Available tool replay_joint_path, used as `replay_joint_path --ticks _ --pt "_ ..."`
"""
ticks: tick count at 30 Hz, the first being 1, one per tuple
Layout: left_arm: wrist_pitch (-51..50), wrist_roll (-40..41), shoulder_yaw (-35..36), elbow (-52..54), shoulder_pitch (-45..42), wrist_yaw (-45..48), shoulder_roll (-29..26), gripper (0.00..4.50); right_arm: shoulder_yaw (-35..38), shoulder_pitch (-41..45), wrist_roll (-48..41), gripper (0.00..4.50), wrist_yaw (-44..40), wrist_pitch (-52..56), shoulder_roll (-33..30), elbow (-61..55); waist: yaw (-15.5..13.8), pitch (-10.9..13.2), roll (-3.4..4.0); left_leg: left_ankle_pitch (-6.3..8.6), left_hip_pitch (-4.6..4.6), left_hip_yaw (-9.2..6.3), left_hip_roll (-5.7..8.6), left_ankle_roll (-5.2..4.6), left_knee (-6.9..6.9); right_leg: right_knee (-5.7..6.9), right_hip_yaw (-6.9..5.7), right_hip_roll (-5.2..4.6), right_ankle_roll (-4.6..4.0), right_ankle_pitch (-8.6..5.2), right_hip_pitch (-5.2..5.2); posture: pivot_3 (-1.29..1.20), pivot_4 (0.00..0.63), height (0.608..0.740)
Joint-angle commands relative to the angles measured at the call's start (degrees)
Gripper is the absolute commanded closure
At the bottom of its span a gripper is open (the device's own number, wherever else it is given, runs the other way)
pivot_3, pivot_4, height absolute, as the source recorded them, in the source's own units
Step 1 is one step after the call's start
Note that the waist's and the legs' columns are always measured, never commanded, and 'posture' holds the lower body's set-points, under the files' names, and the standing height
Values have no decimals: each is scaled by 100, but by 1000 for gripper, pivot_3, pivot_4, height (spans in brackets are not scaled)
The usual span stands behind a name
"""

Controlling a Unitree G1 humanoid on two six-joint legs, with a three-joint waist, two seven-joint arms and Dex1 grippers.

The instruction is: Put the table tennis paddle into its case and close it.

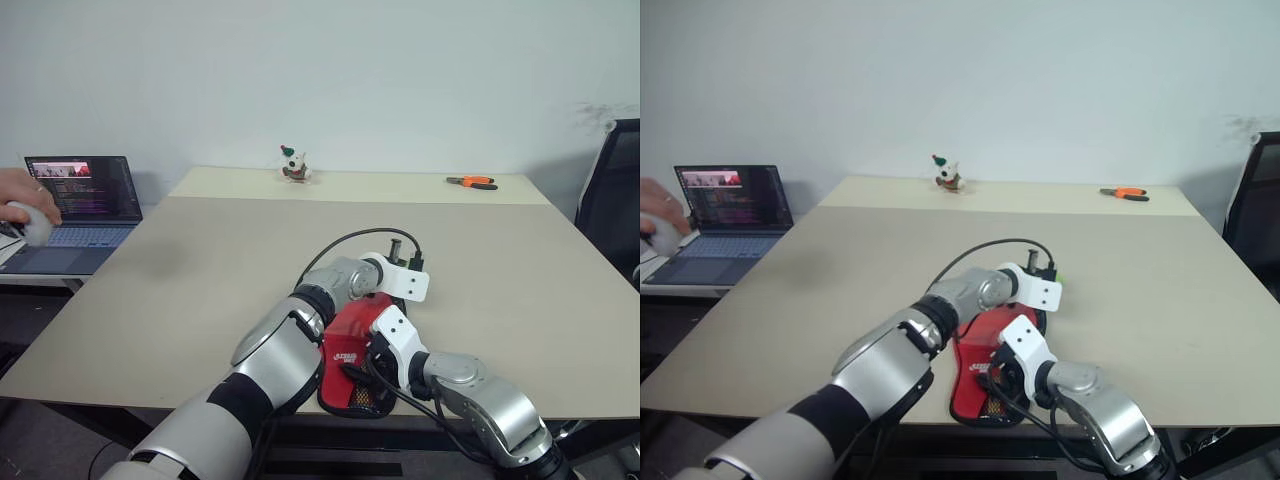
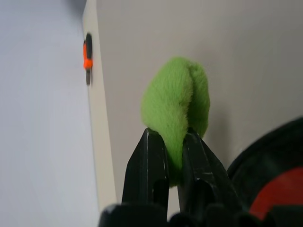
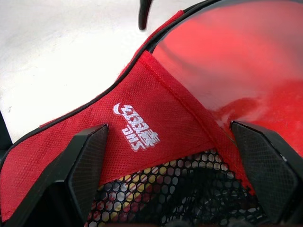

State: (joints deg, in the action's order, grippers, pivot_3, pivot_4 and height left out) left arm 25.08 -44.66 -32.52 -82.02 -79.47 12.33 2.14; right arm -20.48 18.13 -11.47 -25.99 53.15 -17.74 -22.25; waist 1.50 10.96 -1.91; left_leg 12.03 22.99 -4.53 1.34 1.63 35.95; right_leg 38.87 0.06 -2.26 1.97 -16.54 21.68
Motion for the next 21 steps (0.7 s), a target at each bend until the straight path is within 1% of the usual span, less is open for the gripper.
replay_joint_path --ticks 1,6,11,12,16,19,20,21 --pt "618 269 150 320 -346 165 350 4483 -399 -407 -126 0 -124 646 -13 601 0 -1 1 0 0 0 0 0 0 0 0 0 0 0 0 0 150 740" --pt "949 475 289 357 -311 380 445 4483 -384 -396 -121 0 -145 624 -32 628 4 -4 8 0 0 1 -1 0 0 0 1 0 0 0 0 0 150 740" --pt "959 593 369 353 -283 490 409 4483 -370 -337 -117 0 -162 597 -15 704 4 -9 15 0 -1 2 0 0 0 0 1 0 1 0 -1 0 150 740" --pt "955 664 422 348 -268 632 401 4483 -369 -308 -114 0 -171 586 -8 737 4 -10 16 0 -1 2 0 0 0 0 1 0 1 -1 0 0 150 740" --pt "940 966 673 350 -192 1171 357 3199 -380 -200 -100 0 -226 535 -1 859 13 -18 20 0 -5 2 -2 -1 1 1 0 1 1 -1 -3 0 150 740" --pt "875 1220 865 361 -114 1727 349 2092 -381 -120 -78 0 -273 491 12 969 24 -44 31 0 -16 2 -2 -1 1 0 0 1 1 -1 -17 0 150 740" --pt "897 1299 918 372 -94 1903 334 1846 -390 -82 -69 0 -283 472 25 1011 35 -50 37 0 -21 2 -2 -1 1 0 0 1 1 -1 -23 0 150 740" --pt "894 1391 986 382 -79 2049 327 1846 -395 -49 -62 0 -295 445 32 1059 40 -53 42 0 -25 3 -3 -1 1 0 -1 3 0 -1 -25 0 150 740"
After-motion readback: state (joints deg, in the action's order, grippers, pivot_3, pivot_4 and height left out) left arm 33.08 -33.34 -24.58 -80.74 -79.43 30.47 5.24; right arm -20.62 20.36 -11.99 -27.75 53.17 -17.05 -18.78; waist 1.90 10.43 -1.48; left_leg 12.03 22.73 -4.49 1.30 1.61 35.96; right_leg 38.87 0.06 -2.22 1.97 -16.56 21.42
